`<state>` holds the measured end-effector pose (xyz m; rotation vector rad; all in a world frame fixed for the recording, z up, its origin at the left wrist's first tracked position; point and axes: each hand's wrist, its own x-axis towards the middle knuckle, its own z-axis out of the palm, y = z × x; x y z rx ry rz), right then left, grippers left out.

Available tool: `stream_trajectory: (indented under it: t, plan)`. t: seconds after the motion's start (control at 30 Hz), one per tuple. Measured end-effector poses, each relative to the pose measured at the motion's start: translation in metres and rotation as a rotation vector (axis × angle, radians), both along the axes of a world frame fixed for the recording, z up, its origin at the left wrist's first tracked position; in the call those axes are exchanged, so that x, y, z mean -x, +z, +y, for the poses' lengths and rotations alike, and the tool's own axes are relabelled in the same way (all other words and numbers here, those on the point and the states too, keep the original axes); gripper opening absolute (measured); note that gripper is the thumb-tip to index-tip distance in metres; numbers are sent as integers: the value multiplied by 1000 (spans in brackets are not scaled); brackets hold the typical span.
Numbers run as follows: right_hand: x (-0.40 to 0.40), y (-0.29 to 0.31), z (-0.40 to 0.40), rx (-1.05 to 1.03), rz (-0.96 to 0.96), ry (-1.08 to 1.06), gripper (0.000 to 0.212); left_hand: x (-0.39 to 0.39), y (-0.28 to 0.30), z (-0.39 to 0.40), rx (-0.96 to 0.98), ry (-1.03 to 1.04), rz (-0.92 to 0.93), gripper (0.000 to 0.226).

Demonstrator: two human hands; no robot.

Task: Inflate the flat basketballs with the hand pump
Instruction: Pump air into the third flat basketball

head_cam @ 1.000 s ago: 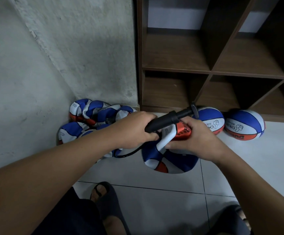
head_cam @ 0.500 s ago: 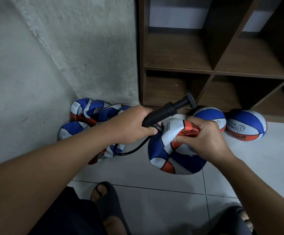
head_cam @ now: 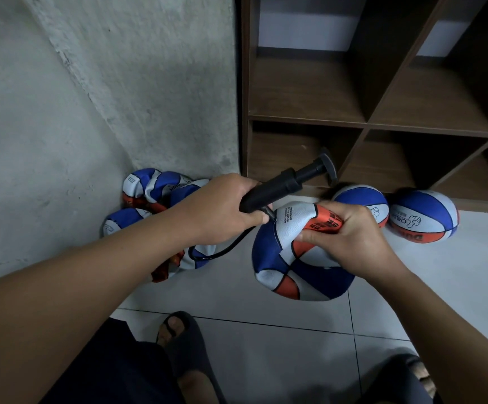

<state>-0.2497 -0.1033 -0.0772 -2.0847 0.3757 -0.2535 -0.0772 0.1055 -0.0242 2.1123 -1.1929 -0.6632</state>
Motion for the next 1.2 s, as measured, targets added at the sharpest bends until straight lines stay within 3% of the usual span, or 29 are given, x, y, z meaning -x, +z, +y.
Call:
stream_trajectory:
  t: [0.17, 0.33, 0.5, 0.73, 0.93, 1.2]
  plan:
    - [-2, -2, 13, -104, -61, -33, 11, 5, 3, -4, -25, 25, -60, 21]
    - [-4, -3, 25, -131, -90, -57, 10, 9, 5, -4, -5, 21, -120, 12]
    - [-6, 5, 19, 0, -3, 26, 21, 8, 5, 4, -51, -64, -170, 13]
    - [-6, 12, 6, 94, -47, 25, 30, 7, 10, 1, -23, -25, -230, 9]
    - [-4, 7, -1, -22, -78, 55, 30, 5, 9, 0, -43, -11, -268, 9]
    - [-8, 6, 3, -103, -89, 41, 54, 4, 6, -2, -20, 85, -180, 13]
